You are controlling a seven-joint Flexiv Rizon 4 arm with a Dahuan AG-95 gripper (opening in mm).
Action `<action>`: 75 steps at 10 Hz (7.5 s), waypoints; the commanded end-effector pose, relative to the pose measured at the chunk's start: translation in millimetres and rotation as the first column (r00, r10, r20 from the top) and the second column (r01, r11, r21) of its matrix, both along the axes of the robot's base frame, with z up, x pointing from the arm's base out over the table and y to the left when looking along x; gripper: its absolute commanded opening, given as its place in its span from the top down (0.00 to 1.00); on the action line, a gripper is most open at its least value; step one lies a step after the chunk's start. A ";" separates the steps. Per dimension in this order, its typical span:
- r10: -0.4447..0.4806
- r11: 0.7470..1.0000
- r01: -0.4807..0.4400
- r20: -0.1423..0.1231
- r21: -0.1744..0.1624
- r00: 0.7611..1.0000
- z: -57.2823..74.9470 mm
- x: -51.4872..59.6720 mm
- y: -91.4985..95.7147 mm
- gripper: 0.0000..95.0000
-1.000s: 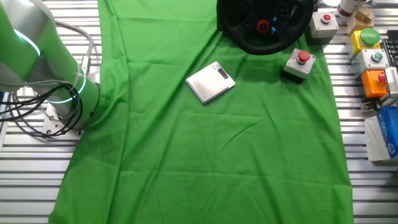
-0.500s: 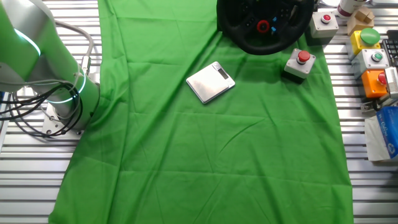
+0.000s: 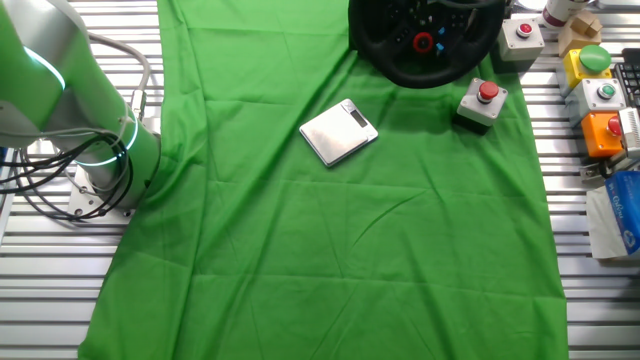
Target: Rotate the steering wheel 90 degrees counterclockwise
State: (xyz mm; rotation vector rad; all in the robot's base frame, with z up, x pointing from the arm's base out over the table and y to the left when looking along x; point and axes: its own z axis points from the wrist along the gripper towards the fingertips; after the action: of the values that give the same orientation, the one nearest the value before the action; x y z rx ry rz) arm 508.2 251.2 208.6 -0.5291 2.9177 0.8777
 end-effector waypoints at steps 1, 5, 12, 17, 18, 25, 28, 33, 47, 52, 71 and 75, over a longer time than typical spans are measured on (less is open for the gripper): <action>0.013 1.000 -0.013 0.018 -0.009 1.000 -6.9 3.2 -3.7 0.00; 0.014 1.000 -0.013 0.023 -0.020 1.000 -17.1 7.3 -10.2 0.20; -0.012 1.000 0.012 0.034 -0.014 0.999 -16.8 10.4 -1.2 0.00; -0.015 1.000 0.015 0.032 -0.016 0.999 -21.1 13.3 5.2 0.00; -0.014 1.000 0.015 0.032 -0.016 0.999 -21.8 12.3 5.3 0.00; -0.017 1.000 0.017 0.048 -0.008 0.999 -27.4 9.5 10.5 0.00; -0.011 1.000 0.011 0.064 -0.006 0.998 -32.6 -0.4 11.1 0.00; 0.016 1.000 -0.014 0.114 -0.018 0.993 -37.7 -9.9 12.1 0.00; 0.097 0.995 -0.097 0.160 -0.008 0.982 -32.0 -4.7 7.5 0.00; 0.121 0.993 -0.122 0.163 -0.003 0.979 -26.5 -2.5 3.4 0.00; 0.262 0.964 -0.263 0.258 -0.032 0.930 -26.2 -3.3 -9.1 0.00; 0.241 0.969 -0.247 0.255 -0.010 0.936 -28.6 7.7 -1.5 0.00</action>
State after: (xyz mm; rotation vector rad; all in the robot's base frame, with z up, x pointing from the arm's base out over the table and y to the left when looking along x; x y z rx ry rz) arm 518.1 252.6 177.8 -0.9430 2.6440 0.7926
